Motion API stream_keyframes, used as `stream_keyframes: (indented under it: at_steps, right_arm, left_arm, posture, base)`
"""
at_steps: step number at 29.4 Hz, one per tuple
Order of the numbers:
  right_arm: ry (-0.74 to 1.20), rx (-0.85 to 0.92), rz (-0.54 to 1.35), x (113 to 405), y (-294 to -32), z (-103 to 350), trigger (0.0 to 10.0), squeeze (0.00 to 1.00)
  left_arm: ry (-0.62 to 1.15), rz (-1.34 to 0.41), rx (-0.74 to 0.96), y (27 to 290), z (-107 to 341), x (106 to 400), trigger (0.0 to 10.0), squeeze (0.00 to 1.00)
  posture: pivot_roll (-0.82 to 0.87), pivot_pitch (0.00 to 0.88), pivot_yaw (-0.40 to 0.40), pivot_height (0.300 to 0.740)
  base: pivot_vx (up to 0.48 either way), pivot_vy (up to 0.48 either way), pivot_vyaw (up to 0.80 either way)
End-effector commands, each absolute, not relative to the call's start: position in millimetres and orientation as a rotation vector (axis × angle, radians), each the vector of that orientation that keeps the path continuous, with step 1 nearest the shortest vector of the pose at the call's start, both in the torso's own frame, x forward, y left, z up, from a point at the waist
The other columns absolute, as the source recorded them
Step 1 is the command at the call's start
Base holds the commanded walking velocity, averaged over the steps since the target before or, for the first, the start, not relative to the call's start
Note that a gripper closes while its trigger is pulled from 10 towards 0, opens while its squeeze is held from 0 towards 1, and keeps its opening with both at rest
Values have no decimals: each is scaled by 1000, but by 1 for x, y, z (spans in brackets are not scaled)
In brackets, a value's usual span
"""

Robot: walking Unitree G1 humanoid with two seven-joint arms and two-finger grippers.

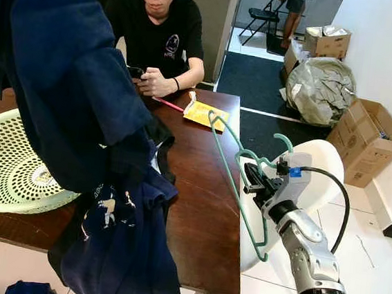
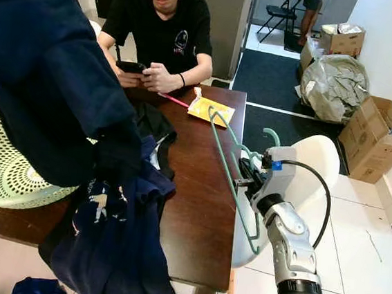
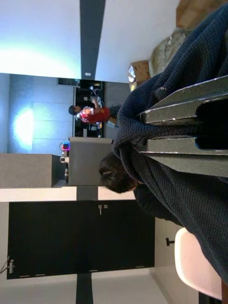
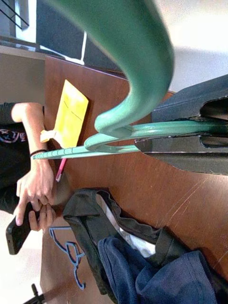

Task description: Hang hanger

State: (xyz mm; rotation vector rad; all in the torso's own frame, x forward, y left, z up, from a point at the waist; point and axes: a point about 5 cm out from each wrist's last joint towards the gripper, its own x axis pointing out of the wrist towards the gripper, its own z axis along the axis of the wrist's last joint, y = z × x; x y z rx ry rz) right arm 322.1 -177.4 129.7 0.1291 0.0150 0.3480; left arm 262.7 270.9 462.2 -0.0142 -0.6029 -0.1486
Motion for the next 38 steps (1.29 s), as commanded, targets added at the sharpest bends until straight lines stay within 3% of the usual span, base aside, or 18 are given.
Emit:
stream_keyframes:
  at_steps: [1, 12, 13, 14, 15, 17, 19, 21, 22, 23, 25, 27, 33, 38]
  right_arm:
    - [30, 135, 343, 323, -179, 128, 10000, 0]
    - [31, 140, 347, 323, -179, 128, 10000, 0]
    - [31, 142, 347, 323, -180, 129, 10000, 0]
    - [31, 142, 347, 323, -180, 129, 10000, 0]
    - [31, 144, 347, 324, -180, 129, 10000, 0]
    - [31, 144, 347, 324, -180, 129, 10000, 0]
    - [32, 147, 348, 325, -180, 129, 10000, 0]
    - [32, 147, 348, 325, -180, 129, 10000, 0]
    - [32, 148, 348, 325, -179, 129, 10000, 0]
    - [32, 148, 348, 325, -179, 129, 10000, 0]
    - [32, 146, 348, 326, -179, 130, 10000, 0]
    - [32, 146, 348, 326, -178, 130, 10000, 0]
    - [32, 143, 347, 326, -179, 131, 10000, 0]
    - [34, 141, 347, 326, -180, 131, 10000, 0]
  left_arm:
    - [-619, -130, 34, 269, 462, 259, 10000, 0]
    - [-734, 54, 166, 282, 474, 245, 10000, 0]
    - [-832, 262, 255, 301, 490, 226, 10000, 0]
    - [-832, 262, 255, 301, 490, 226, 10000, 0]
    - [-914, 518, 421, 318, 506, 202, 10000, 0]
    - [-914, 518, 421, 318, 506, 202, 10000, 0]
    - [-989, 813, 764, 322, 524, 172, 10000, 0]
    - [-989, 813, 764, 322, 524, 172, 10000, 0]
    - [-988, 861, 934, 315, 525, 171, 10000, 0]
    - [-988, 861, 934, 315, 525, 171, 10000, 0]
    - [-931, 854, 1179, 300, 514, 188, 10000, 0]
    - [-889, 827, 1240, 298, 505, 201, 10000, 0]
    - [-741, 701, 1292, 307, 458, 249, 10000, 0]
    - [-645, 672, 1253, 321, 428, 266, 10000, 0]
  posture:
    - [118, 0, -63, 740]
    - [118, 0, -65, 740]
    - [118, 0, -67, 740]
    - [118, 0, -67, 740]
    - [121, 0, -65, 740]
    - [121, 0, -65, 740]
    - [119, 0, -66, 740]
    - [119, 0, -66, 740]
    - [120, 0, -67, 740]
    - [120, 0, -67, 740]
    - [116, 0, -67, 740]
    - [116, 0, -67, 740]
    - [110, 0, -65, 740]
    - [105, 0, -68, 740]
  base:
    - [0, 0, 0]
    - [0, 0, 0]
    - [0, 0, 0]
    - [0, 0, 0]
    - [0, 0, 0]
    - [0, 0, 0]
    - [0, 0, 0]
    - [0, 0, 0]
    - [0, 0, 0]
    - [0, 0, 0]
    - [0, 0, 0]
    - [0, 0, 0]
    - [0, 0, 0]
    - [0, 0, 0]
